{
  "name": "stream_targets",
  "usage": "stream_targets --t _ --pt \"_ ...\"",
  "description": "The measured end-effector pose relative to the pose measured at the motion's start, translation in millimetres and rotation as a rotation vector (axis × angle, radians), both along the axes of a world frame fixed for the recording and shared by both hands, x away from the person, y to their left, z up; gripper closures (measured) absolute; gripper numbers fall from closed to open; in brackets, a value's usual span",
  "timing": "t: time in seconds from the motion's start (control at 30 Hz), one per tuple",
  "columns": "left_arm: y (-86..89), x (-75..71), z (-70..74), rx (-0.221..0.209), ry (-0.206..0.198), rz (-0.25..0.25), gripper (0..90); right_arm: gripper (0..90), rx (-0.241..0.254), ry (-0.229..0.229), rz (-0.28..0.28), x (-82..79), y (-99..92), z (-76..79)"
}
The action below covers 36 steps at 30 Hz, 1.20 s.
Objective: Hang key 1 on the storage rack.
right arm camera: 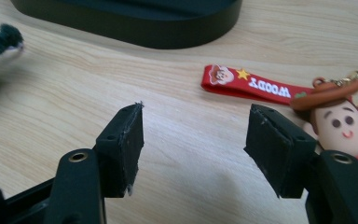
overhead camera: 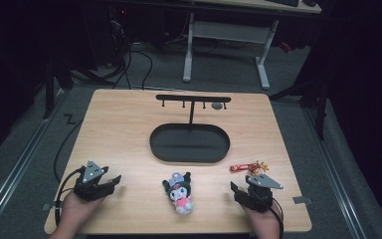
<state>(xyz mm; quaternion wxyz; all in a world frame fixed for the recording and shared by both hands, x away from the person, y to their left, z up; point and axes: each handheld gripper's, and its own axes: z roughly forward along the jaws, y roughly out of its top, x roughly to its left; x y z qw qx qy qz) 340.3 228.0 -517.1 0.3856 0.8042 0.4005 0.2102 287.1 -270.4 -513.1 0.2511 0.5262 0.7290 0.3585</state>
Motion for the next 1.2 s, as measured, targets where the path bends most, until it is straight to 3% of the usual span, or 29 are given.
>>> stream_targets --t 0.17,0.37,0.77,0.93,1.2 --pt "-4.7 -3.9 2.8 0.012 -0.027 -0.007 34.9 36.5 -0.001 0.01 0.024 3.8 7.0 -2.2" --pt "-8.3 -1.2 -0.2 0.034 -0.019 -0.009 30.8 34.0 -0.004 0.029 0.028 8.1 8.7 -4.8" --pt "-15.7 0.4 3.5 -0.002 -0.035 -0.017 25.5 30.0 -0.024 0.03 0.033 1.6 10.2 -2.8" --pt "-16.8 0.9 3.4 -0.01 -0.033 -0.037 25.5 29.8 -0.007 0.066 0.013 3.1 9.5 1.5" --pt "-17.9 0.4 2.7 -0.014 -0.029 -0.051 25.6 31.9 -0.047 0.091 0.036 12.7 20.4 3.8"
